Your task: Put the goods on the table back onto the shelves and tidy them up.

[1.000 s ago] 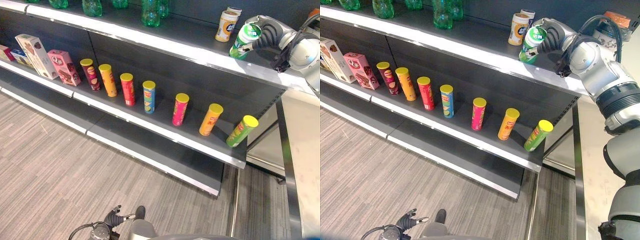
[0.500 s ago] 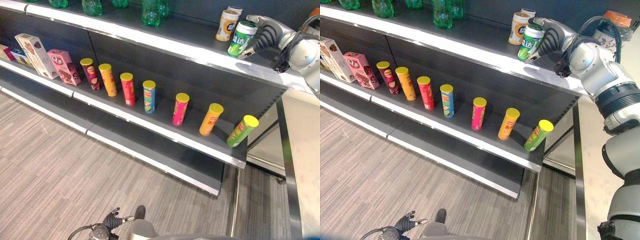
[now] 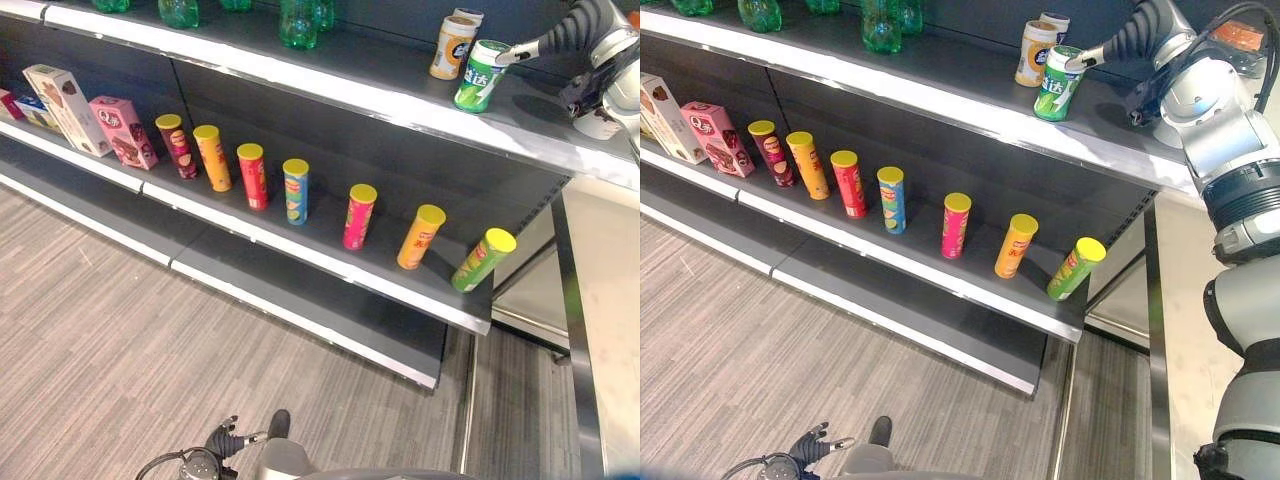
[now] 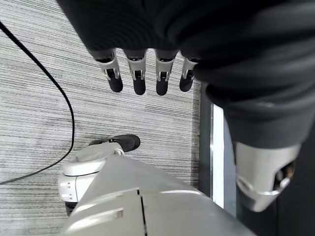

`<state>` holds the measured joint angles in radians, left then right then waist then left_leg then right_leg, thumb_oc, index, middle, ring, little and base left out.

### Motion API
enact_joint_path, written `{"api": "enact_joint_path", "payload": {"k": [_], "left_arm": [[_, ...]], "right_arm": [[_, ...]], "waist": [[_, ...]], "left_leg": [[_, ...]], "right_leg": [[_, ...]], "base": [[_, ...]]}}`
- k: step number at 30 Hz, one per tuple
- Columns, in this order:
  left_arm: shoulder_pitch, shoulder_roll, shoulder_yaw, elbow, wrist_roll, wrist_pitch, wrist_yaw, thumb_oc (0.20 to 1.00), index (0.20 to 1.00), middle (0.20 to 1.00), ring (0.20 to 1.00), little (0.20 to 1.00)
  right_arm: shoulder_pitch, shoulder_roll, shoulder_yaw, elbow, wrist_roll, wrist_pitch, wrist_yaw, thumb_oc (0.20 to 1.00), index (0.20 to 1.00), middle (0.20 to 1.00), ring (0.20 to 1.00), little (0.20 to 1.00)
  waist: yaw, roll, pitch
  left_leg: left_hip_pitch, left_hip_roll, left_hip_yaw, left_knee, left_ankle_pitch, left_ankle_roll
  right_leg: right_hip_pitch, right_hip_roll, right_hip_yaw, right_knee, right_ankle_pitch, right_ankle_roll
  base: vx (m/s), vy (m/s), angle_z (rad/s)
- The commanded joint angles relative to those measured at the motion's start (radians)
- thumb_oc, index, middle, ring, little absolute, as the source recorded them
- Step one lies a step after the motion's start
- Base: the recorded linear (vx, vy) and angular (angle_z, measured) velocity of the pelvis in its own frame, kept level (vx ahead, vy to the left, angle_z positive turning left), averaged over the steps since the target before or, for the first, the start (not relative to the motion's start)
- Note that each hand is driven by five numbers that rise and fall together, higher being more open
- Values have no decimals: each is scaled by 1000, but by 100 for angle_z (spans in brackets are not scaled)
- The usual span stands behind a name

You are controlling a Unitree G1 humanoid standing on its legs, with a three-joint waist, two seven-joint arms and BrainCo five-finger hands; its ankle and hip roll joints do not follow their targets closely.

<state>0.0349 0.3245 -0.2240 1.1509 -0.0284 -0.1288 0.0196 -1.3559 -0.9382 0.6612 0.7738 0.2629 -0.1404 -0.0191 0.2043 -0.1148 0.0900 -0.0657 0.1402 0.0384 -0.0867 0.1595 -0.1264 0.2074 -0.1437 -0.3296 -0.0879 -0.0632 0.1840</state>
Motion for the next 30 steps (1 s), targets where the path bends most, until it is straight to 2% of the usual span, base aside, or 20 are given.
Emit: {"api": "enact_joint_path", "payload": {"k": [1, 5, 10, 19, 30], "left_arm": [[-67, 11, -1, 16, -38, -9, 17, 1000, 1000, 1000, 1000, 1000], [-66, 3, 7, 18, -39, 0, 22, 1000, 1000, 1000, 1000, 1000], [-65, -6, 20, 22, -30, 8, 30, 1000, 1000, 1000, 1000, 1000], [-56, -3, 41, 19, -22, 14, 32, 1000, 1000, 1000, 1000, 1000], [-66, 1, 47, 25, -30, 14, 39, 1000, 1000, 1000, 1000, 1000]], "right_arm": [[-14, 7, -40, -15, 138, -28, -45, 1000, 1000, 1000, 1000, 1000], [31, 51, -92, -56, 245, -32, -44, 1000, 1000, 1000, 1000, 1000], [91, 68, -111, -150, 286, -26, -26, 1000, 1000, 1000, 1000, 1000], [158, 75, -122, -167, 263, 4, -23, 1000, 1000, 1000, 1000, 1000], [130, 107, -124, -104, 234, 9, -39, 1000, 1000, 1000, 1000, 1000]], "waist": [[17, 11, 0], [5, 15, 4], [-6, 16, 7], [-10, 13, 15], [-14, 12, 17]], "left_leg": [[167, 6, 178, 18, -187, -41], [169, 6, 192, 16, -186, -40], [169, 5, 203, 17, -187, -39], [161, 6, 215, 20, -187, -36], [162, 1, 231, 18, -187, -30]], "right_leg": [[-110, 50, 47, 94, -35, 34], [-117, 49, 55, 94, -31, 34], [-124, 47, 62, 96, -23, 36], [-139, 39, 71, 98, -12, 41], [-148, 35, 86, 95, -4, 44]], "base": [[-22, 21, -4], [-24, 26, -12], [-29, 26, -5], [-17, 16, -5], [-3, 3, -1]]}}
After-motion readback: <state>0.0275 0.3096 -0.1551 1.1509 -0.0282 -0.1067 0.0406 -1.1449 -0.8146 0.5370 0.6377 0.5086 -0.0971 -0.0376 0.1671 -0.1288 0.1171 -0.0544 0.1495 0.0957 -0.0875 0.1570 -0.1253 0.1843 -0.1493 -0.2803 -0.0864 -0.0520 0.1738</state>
